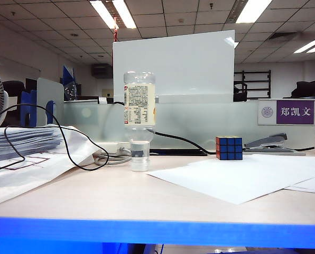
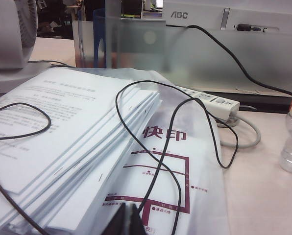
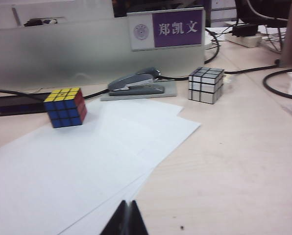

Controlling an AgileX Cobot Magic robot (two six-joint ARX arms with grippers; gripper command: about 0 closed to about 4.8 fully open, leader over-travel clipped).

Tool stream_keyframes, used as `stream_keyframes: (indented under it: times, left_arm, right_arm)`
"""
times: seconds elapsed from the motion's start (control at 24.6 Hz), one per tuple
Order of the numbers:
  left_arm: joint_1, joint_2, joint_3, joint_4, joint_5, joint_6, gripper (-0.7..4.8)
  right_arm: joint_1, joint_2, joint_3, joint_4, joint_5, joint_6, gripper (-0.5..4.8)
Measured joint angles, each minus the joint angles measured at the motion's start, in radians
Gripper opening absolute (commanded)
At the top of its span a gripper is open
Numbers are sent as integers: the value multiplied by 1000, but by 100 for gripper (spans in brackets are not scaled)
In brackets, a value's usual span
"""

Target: Flip the plastic bottle upside down.

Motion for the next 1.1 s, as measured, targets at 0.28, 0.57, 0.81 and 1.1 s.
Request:
stream_keyframes:
  times: [0.28,0.57,0.81,1.1]
  left_arm:
    - [0,0,0,0,0,0,-5]
    - [0,0,0,0,0,0,-5]
    - [0,0,0,0,0,0,-5]
    - [0,0,0,0,0,0,-5]
  right_arm:
    - [24,0,0,0,0,0,-9]
    - [24,0,0,2,0,0,-9]
    - [24,0,0,2,0,0,-9]
    - [24,0,0,3,0,-14,-9]
